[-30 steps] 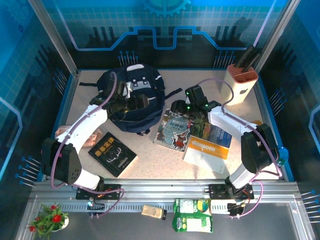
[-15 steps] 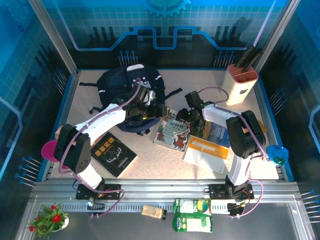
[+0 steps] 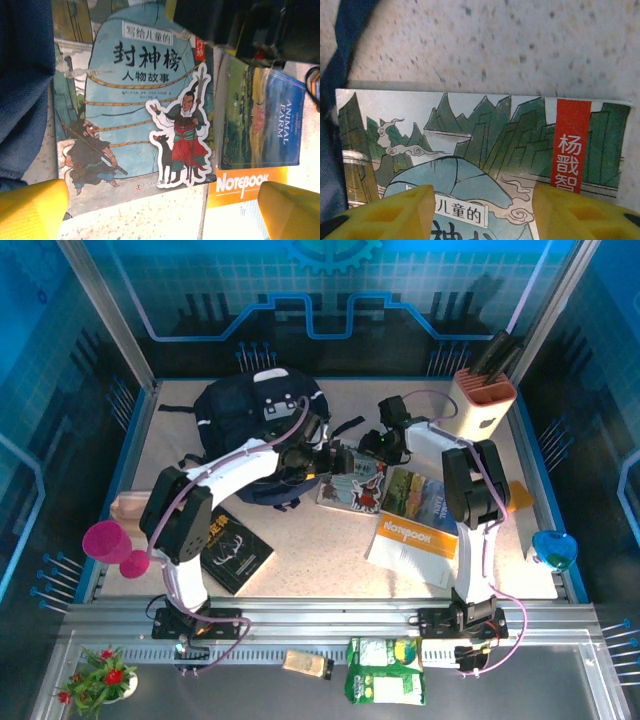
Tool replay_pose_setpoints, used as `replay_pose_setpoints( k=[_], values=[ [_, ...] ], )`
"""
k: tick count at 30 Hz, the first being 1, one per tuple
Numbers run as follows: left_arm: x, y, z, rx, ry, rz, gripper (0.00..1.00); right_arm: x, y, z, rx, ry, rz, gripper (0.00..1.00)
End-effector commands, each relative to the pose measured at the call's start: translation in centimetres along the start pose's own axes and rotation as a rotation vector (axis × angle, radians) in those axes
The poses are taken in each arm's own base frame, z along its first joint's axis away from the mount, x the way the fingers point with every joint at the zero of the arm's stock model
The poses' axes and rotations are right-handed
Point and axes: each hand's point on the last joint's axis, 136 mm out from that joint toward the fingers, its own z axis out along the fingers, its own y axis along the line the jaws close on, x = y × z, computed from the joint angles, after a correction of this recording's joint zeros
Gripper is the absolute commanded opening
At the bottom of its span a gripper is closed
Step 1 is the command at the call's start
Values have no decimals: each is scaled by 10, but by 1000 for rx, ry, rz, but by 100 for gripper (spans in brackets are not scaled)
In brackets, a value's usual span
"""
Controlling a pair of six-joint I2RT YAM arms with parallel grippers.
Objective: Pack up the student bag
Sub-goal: Move the book to the center of the table, then pick up the book at the center of the table.
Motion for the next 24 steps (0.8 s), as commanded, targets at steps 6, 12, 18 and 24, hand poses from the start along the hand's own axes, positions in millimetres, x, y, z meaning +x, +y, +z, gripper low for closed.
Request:
replay_pose_setpoints(
  k=[6, 12, 18, 24],
  values=[
    [2, 9, 29, -87, 47, -46, 85, 10, 15, -42, -120, -1, -28, 54],
    [5, 33, 45, -213, 38, -81, 73, 48, 12, -34, -194, 91, 75, 52],
    [6, 61, 45, -344, 14, -86, 73, 63, 1, -22, -158, 136, 100, 52],
    [16, 75, 56, -385, 51, -86, 74, 68, -12, -15, -92, 154, 107, 51]
  ],
)
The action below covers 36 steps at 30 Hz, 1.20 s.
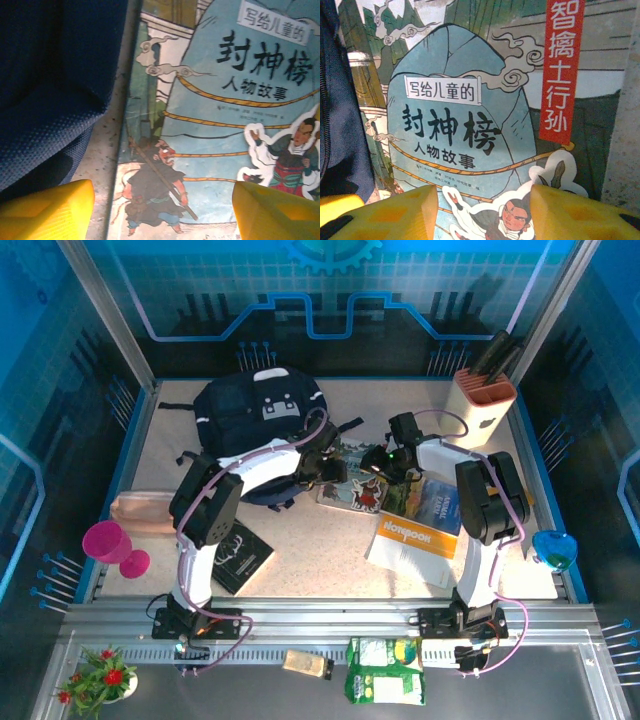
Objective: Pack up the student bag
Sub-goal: Pick up the book at the center of the table.
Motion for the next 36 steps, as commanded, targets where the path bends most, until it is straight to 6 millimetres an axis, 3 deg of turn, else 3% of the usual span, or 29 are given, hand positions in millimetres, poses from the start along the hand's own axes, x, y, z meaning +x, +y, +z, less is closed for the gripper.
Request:
replay_pose_setpoints(
  k=[1, 12, 16, 18, 21, 26, 36],
  values=[
    [9, 15, 14, -73, 41, -15, 74, 6, -9, 8, 41, 32, 22, 51],
    [24, 2, 28, 19, 125, -33, 69, 12, -12, 17, 30, 62, 57, 51],
    [28, -11, 26, 90, 160, -41, 67, 15, -12, 20, 16, 69, 78, 50],
    [26, -26, 18, 179, 185, -39, 62, 16, -13, 21, 11, 70, 87, 50],
    [16, -45, -9, 305, 196, -24, 59, 16, -14, 21, 3, 68, 98, 50],
    [7, -53, -44, 406, 160, -8, 49, 15, -18, 19, 2, 59, 109, 49],
    [22, -45, -18, 409, 222, -85, 33, 17, -18, 22, -20, 66, 130, 48]
  ],
)
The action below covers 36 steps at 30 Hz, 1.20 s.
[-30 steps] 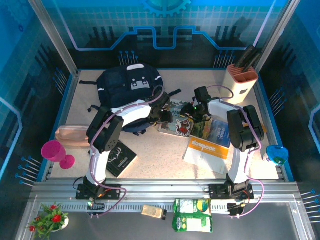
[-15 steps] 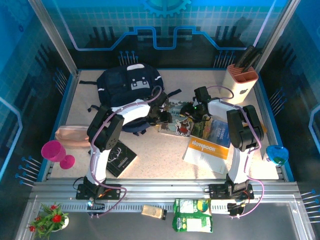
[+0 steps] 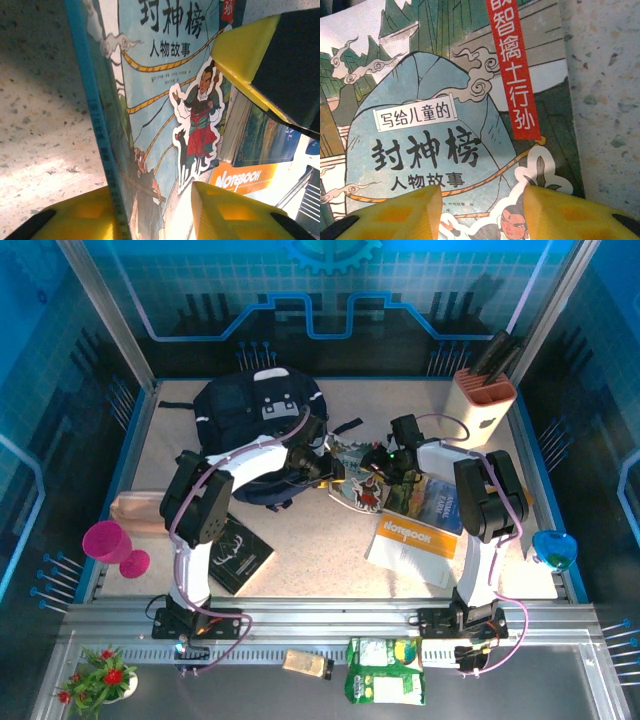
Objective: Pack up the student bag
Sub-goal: Pick up the book at the center of the table, then pass the book.
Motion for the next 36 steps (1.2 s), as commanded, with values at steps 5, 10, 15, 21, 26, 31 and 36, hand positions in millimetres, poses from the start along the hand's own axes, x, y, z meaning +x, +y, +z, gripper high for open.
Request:
replay_pose_setpoints(
  k=[5, 10, 15, 21, 26, 31, 36],
  values=[
    [0, -3, 5, 4, 8, -10, 22, 15, -18, 7, 22, 50, 47, 47],
    [-9, -8, -17, 7, -48, 15, 4, -2, -3, -12, -80, -21, 22, 48],
    [-16, -15, -47, 29, -120, 51, 0, -34, 15, -56, -181, -152, -17, 50],
    [-27, -17, -88, 79, -238, 72, 0, -50, 34, -92, -299, -249, -70, 56],
    [-44, -14, -136, 141, -400, 64, 0, -45, 53, -103, -431, -269, -67, 60],
    [-53, -13, -181, 193, -561, 108, 0, -43, 72, -115, -545, -287, -83, 64],
    [-58, -16, -208, 252, -677, 117, 0, -28, 98, -111, -600, -222, -58, 69]
  ],
)
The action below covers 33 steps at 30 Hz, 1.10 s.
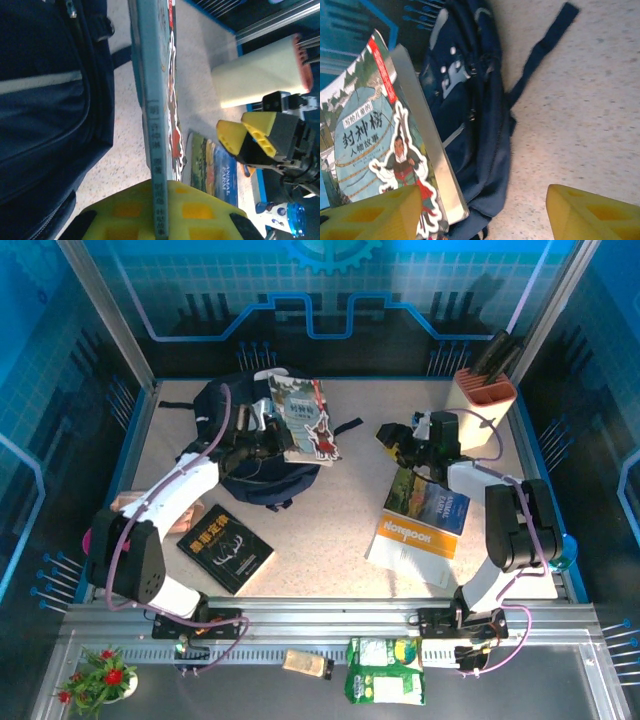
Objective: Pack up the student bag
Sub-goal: Pass the book.
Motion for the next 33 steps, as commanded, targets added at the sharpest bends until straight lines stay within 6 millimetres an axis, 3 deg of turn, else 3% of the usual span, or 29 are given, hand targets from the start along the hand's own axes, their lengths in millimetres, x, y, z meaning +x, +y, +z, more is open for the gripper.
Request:
replay_pose_setpoints(
  k=[1, 8, 14, 23, 33],
  values=[
    [-27, -24, -14, 104, -140, 23, 0, 11, 41, 7, -111, 44, 18, 70],
    [-51, -41, -15, 227, -248, -124, 0, 33, 89, 24, -260, 58, 84, 82],
    [-64, -41, -14, 288, -308, -265, 0, 39, 112, 31, -340, -10, 135, 83],
    [-65, -38, -6, 332, -339, -389, 0, 44, 157, 46, -430, -49, 116, 81],
    [-64, -47, -5, 366, -337, -404, 0, 51, 166, 72, -433, -24, 172, 70]
  ],
)
